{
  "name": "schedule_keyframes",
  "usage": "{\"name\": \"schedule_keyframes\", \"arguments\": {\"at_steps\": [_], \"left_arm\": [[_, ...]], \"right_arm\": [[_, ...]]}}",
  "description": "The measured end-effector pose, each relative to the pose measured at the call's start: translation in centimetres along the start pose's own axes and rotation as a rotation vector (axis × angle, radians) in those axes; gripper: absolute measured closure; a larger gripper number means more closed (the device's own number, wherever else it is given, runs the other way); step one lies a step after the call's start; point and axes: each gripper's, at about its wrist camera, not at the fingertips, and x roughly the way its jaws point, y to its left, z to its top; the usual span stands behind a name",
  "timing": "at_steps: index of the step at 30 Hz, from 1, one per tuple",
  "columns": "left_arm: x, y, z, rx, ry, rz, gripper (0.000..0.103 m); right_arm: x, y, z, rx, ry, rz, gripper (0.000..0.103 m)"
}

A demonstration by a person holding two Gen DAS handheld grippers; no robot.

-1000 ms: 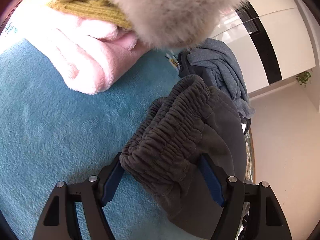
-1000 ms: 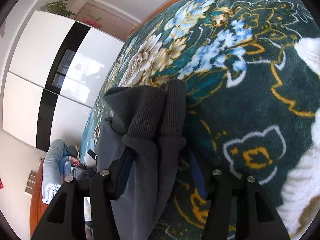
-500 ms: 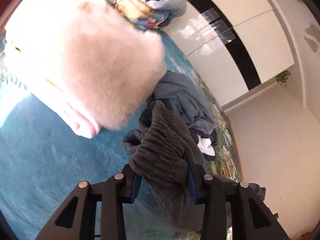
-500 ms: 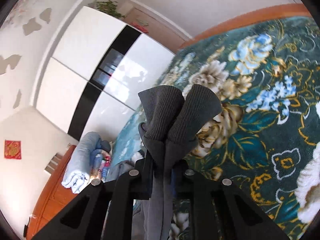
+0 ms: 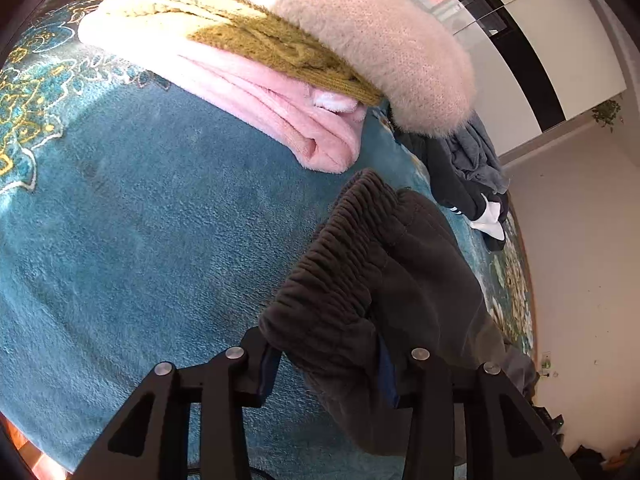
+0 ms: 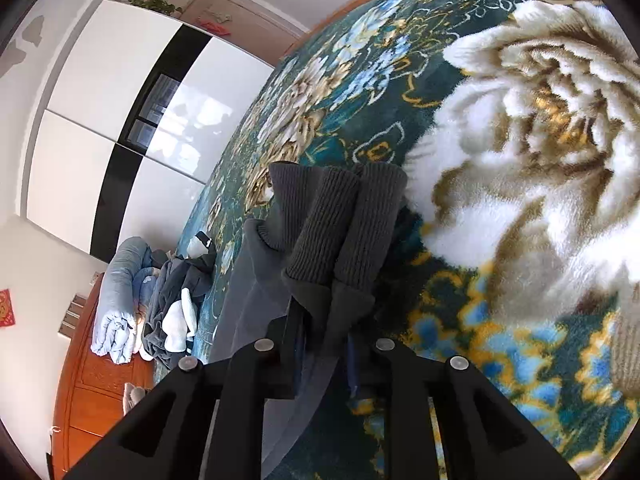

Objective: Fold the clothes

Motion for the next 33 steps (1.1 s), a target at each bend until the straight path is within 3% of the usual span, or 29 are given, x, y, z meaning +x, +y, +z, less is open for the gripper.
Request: {"name": "schedule_keyframes", "arguments": {"at_steps": [4, 9, 11, 14, 18, 23, 25, 27, 29, 33], "left_arm": [[0.0, 0.7, 0.0, -0.001, 0.017, -0.018, 0.049], [0.7, 0.4, 0.3, 0.042, 0.008, -0.009, 0.043], [1.4, 0.1, 0.4, 0.053, 0.005, -0.004, 0.040], [1.8, -0.4, 0.4, 0.082, -0.006, 0.000, 0.037], [1.9, -0.9, 0.0, 0.149, -0.016, 0.005, 0.037], [1.9, -0.6, 0.2, 0.179, 0.006, -0.030, 0.036], [1.9, -0.5, 0.2, 0.188, 0.009, -0.042, 0.035], [2.0, -0.4, 0.2, 0.193, 0.008, -0.050, 0.034], [2.1, -0.4, 0.2, 0.198, 0.006, -0.058, 0.032], [2.5, -0.9, 0.3, 0.220, 0.001, -0.055, 0.028]], "right_arm": [[-2.0, 1.6, -0.4, -0.112, -0.035, -0.171, 0.061], [-6.6, 4.5, -0.8, -0.213, -0.191, -0.345, 0.058], [-6.3, 7.8, -1.7, -0.305, -0.165, -0.354, 0.058], [-1.7, 12.7, -4.4, -0.412, 0.019, -0.325, 0.056], [7.0, 17.5, -8.5, -0.423, 0.239, -0.251, 0.056], [14.8, 20.4, -10.5, -0.372, 0.317, -0.350, 0.056], [15.6, 20.5, -10.8, -0.368, 0.304, -0.420, 0.056], [16.4, 20.6, -11.1, -0.364, 0.291, -0.489, 0.059], [16.3, 21.0, -11.6, -0.401, 0.272, -0.529, 0.068], [16.0, 20.5, -11.5, -0.403, 0.273, -0.508, 0.089]]}}
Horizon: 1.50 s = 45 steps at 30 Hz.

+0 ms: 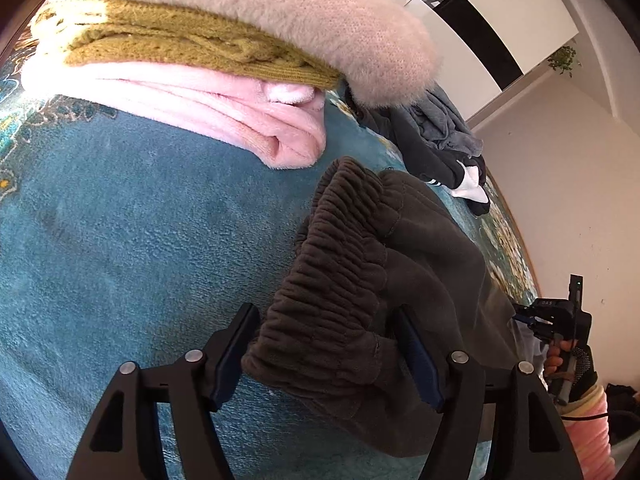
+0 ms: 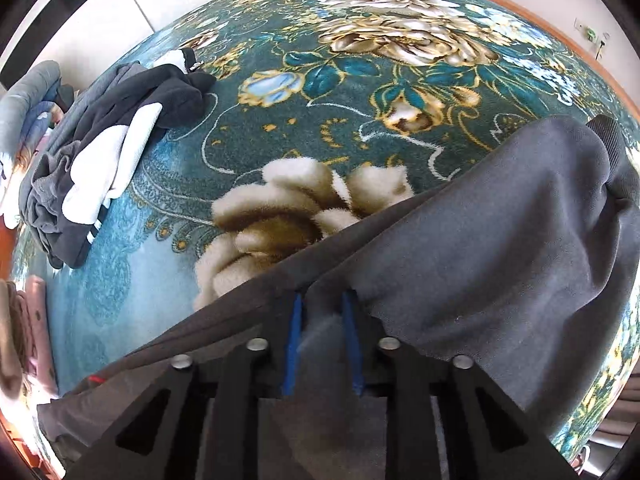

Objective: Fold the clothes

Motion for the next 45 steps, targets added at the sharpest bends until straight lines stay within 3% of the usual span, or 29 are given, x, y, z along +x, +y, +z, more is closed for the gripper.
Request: {"name": "schedule_keyframes", "arguments": {"at_steps": [2, 5, 7, 12, 19, 21, 22, 23, 24, 28, 35, 37, 39, 40, 42, 45], "left_arm": [[0.0, -0.2, 0.0, 0.007, -0.001, 0.003, 0.028], [0.0, 0.0, 0.0, -0.005, 0.000, -0.005, 0.028], [0.0, 0.1, 0.1, -0.016, 0.001, -0.009, 0.028], [0.1, 0.0, 0.2, -0.034, 0.004, -0.002, 0.028], [0.3, 0.0, 0.6, -0.076, 0.014, 0.017, 0.028], [0.3, -0.2, 0.7, -0.077, 0.016, 0.036, 0.028], [0.4, -0.3, 0.7, -0.078, 0.017, 0.046, 0.028], [0.4, -0.5, 0.8, -0.080, 0.017, 0.057, 0.028], [0.3, -0.5, 0.8, -0.085, 0.017, 0.069, 0.028], [-0.4, -0.6, 1.0, -0.114, 0.011, 0.114, 0.028], [-5.1, 0.4, 1.8, -0.198, -0.117, 0.238, 0.028], [-6.2, 0.5, 1.8, -0.199, -0.133, 0.245, 0.028], [-6.5, 0.4, 1.8, -0.193, -0.134, 0.249, 0.028], [-6.5, 0.3, 1.7, -0.192, -0.131, 0.244, 0.028], [-6.2, 0.1, 1.7, -0.192, -0.120, 0.223, 0.028], [-5.8, -0.3, 1.6, -0.179, -0.106, 0.200, 0.028]], "right_arm": [[-0.4, -0.5, 0.6, 0.021, -0.009, 0.065, 0.100], [-1.7, -0.5, 1.7, 0.017, -0.065, 0.085, 0.103], [-2.9, -0.6, 2.6, 0.011, -0.126, 0.066, 0.103], [-2.3, -2.8, 3.6, 0.109, -0.099, 0.198, 0.103], [-7.9, -11.7, 1.1, 0.175, -0.295, 0.306, 0.103], [-10.3, -16.4, 0.1, 0.228, -0.383, 0.273, 0.096], [-11.0, -18.7, -0.3, 0.265, -0.405, 0.247, 0.077], [-11.2, -21.0, -0.8, 0.315, -0.410, 0.226, 0.051], [-11.1, -23.2, -1.1, 0.366, -0.409, 0.225, 0.041], [-8.4, -28.5, -2.0, 0.501, -0.372, 0.368, 0.036], [-3.8, -28.7, 0.2, 0.505, -0.327, 0.448, 0.036], [-3.2, -29.5, 0.3, 0.571, -0.351, 0.479, 0.037], [-2.7, -30.2, 0.5, 0.634, -0.341, 0.491, 0.062], [-2.5, -30.4, 0.6, 0.655, -0.324, 0.485, 0.081], [-3.3, -29.8, 0.8, 0.624, -0.329, 0.472, 0.087], [-7.4, -27.6, 1.1, 0.486, -0.421, 0.437, 0.088]]}}
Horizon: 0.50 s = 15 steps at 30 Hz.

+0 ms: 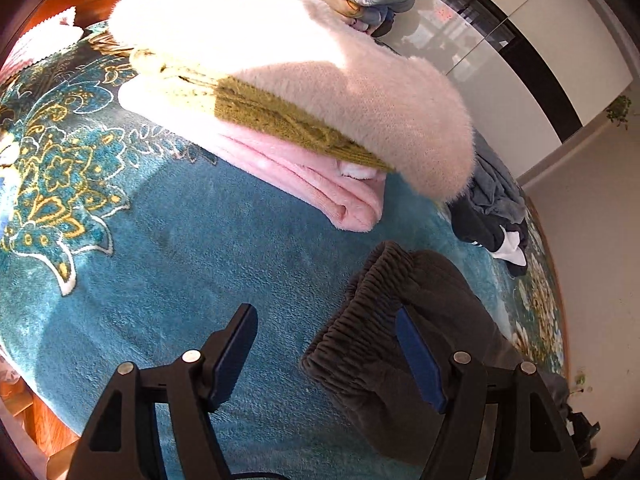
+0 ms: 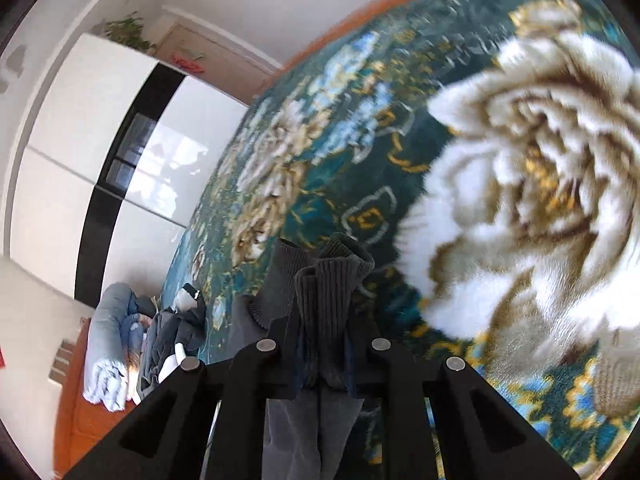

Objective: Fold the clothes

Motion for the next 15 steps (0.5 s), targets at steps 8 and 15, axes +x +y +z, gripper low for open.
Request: {"name": "schedule_keyframes", "arguments": {"at_steps": [8, 15], "left_arm": [[0.4, 0.3, -0.4, 0.009, 0.016, -0.057, 0.028], [0.8, 2.3, -1.3, -0.012, 0.053, -0.091, 0.028]], "right_arm": [[-7.3, 17.3, -6.3, -0.544, -0.076, 0.094, 0.088], [-3.7, 26.1, -20.6, -0.904, 0.111, 0.132, 0.088]]}}
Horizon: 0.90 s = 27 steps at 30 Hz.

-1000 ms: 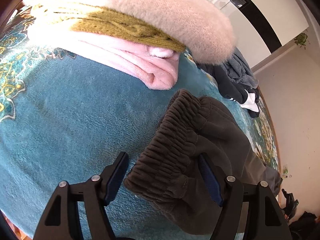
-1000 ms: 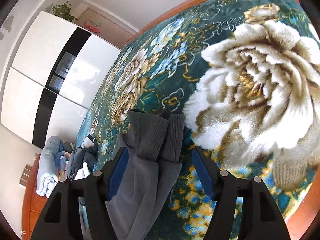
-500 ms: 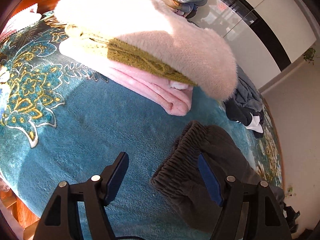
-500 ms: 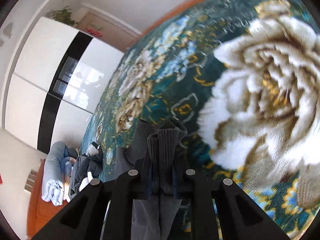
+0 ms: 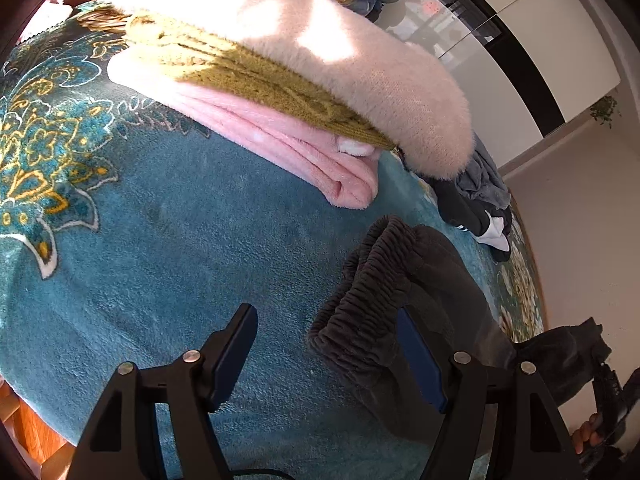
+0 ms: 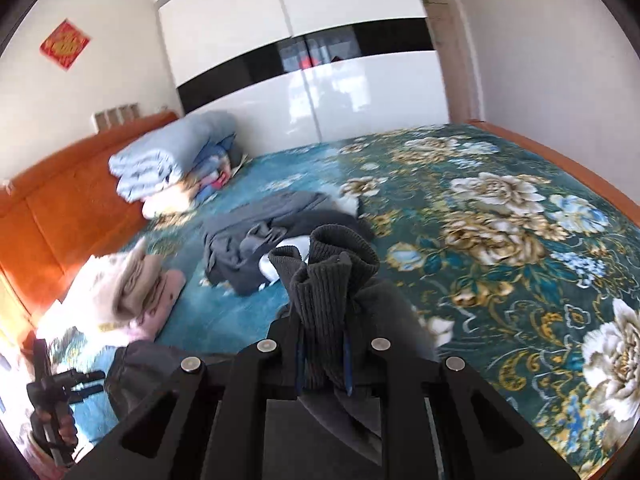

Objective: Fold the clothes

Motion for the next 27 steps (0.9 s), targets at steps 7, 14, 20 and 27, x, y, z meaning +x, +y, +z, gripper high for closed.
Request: {"name": "schedule_keyframes", "arguments": {"at_steps": [7, 14, 20, 27], "left_arm": [[0.9, 1.7, -1.6, -0.030, 0.039, -0.028, 0.023], [0.5, 2.1, -1.6, -0.063, 0.045, -0.099, 0.022], [1.2, 1.5, -2.3, -0.031, 0.066, -0.097, 0.018], [2.7, -0.6, -2.1, 0.010, 0.060, -0.100, 0.012]], "right_arm": [[8.8, 9.3, -8.4, -0.202, 0.227, -0.024, 0.087], [8.6, 10.0, -9.8, -0.206, 0.321, 0.135, 0.064], [5.3, 5.0, -6.9, -0.008, 0.154, 0.099, 0.048], [10.7, 5.2, -11.3, -0.097, 0.411, 0.028, 0.048]]}}
